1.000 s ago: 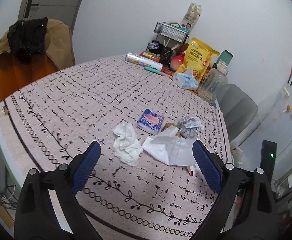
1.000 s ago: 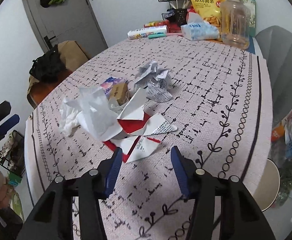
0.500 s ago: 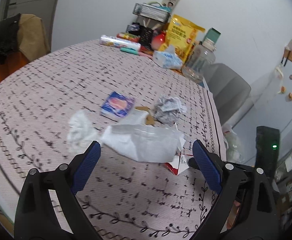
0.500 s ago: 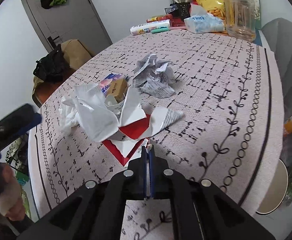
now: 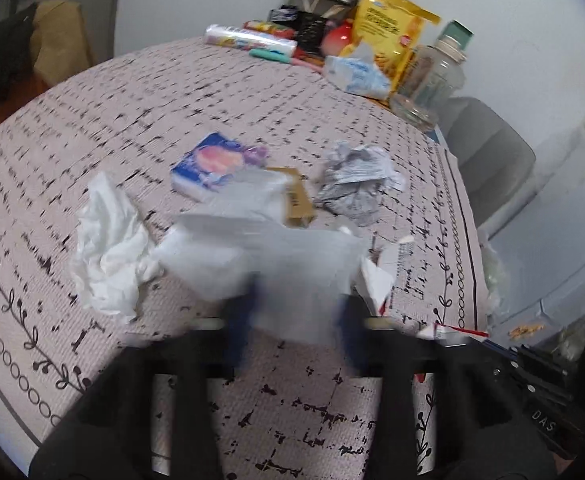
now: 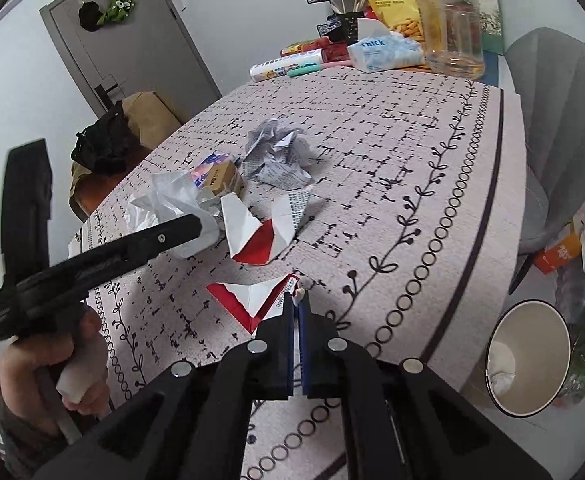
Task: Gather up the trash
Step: 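Grasp the white paper sheet with the left gripper while the right grasps red-white paper, then carry both papers over the bin and open both grippers to drop them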
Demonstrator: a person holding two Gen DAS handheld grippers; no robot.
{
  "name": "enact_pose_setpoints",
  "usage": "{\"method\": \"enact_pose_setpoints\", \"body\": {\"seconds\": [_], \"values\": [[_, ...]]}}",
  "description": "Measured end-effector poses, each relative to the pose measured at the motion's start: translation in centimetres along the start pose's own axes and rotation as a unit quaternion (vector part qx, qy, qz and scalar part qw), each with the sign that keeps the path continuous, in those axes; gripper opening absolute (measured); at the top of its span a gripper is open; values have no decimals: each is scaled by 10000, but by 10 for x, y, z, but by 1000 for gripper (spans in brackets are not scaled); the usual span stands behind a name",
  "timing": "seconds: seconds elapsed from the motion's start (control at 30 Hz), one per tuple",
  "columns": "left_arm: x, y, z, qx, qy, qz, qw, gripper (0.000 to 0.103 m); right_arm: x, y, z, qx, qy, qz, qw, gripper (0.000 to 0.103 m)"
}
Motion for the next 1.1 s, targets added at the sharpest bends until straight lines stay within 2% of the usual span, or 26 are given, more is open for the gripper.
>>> {"method": "enact_pose_setpoints", "body": {"seconds": [0.1,0.33,0.47,0.77,1.1], "values": [[-7,-15,4,173,-65,94,9998,5,0,-5,1,53,18,39,10000,3],[-16,-69,21,675,-210,189,9973,4,-13,-25,12,332,-66,215,9992,3],[-13,-92,29,913,-215,122,9955,4,-17,-35,16,445,-98,264,9986,3],[29,-116,37,1187,141,-142,9927,4,-6,-68,27,790,-35,83,9968,3],[93,-108,35,1058,523,-642,9909,4,35,-109,28,1122,257,-312,9929,3]]}}
Point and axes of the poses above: each gripper's, at about its wrist camera, not at the fingertips, and y roughly the way its jaws point, x to its right, z to its top, the point moved 10 cm from there along y, roughly the way its jaws point, and after that the axes turned 7 degrees about z, right-handed, at the moved point
